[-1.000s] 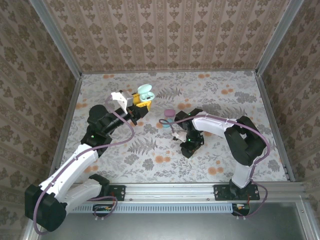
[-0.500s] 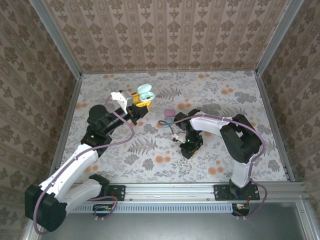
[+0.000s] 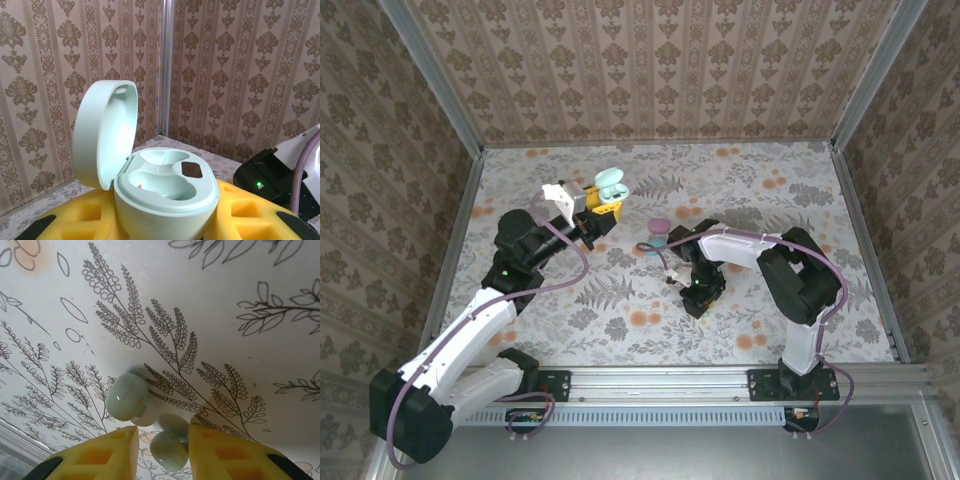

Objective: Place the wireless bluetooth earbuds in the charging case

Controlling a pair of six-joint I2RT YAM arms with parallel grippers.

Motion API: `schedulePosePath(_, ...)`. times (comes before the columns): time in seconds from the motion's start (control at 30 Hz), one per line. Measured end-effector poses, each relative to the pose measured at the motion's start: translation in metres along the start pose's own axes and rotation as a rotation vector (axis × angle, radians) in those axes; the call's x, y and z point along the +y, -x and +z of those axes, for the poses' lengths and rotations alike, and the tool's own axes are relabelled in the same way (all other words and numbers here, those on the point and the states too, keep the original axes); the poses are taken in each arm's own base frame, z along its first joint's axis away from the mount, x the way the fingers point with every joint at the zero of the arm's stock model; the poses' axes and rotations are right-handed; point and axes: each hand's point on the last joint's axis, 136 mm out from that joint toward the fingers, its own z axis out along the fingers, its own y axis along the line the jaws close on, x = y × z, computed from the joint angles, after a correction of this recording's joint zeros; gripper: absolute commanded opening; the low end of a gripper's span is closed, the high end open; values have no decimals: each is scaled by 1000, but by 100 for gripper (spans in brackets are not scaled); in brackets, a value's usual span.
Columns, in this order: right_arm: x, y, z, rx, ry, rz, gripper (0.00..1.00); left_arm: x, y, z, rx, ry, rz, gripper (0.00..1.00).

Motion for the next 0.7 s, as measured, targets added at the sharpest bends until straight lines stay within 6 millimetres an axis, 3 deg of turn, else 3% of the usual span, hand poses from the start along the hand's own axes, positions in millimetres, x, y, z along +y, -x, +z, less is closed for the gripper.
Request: schedulePosePath(0.7, -7, 0, 0, 0, -29, 18, 30, 1, 0, 0, 0, 4, 0, 26)
